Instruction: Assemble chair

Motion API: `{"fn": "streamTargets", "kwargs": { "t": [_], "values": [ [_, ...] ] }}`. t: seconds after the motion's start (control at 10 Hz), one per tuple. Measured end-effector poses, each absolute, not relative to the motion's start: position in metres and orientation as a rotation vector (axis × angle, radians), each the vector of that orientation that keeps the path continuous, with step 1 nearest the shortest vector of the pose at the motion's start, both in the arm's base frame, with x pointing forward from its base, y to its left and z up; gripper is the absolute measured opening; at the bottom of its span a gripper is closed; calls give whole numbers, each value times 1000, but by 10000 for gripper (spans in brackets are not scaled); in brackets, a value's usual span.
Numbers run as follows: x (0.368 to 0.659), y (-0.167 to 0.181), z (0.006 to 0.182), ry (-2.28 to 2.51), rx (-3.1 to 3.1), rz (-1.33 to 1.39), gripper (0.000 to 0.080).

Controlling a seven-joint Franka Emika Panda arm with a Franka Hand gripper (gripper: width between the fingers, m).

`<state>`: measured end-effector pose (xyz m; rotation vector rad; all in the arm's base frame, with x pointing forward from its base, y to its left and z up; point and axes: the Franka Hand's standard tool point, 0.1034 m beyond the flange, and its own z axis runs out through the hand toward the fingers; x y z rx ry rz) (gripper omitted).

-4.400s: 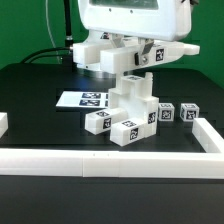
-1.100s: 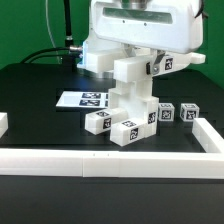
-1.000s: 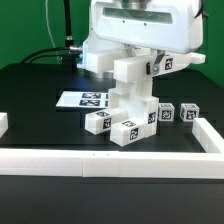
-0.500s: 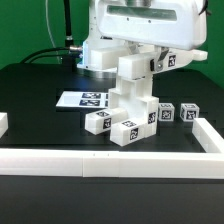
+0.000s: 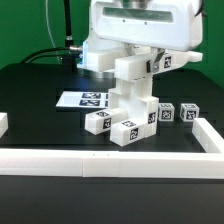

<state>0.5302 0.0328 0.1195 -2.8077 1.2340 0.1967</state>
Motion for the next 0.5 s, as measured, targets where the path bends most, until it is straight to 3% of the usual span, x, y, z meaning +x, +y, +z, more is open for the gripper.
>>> {"fn": "streamTargets", "kwargs": {
  "t": [0.5],
  "values": [
    [532, 38, 120, 1219, -2811, 153, 285]
  ]
}}
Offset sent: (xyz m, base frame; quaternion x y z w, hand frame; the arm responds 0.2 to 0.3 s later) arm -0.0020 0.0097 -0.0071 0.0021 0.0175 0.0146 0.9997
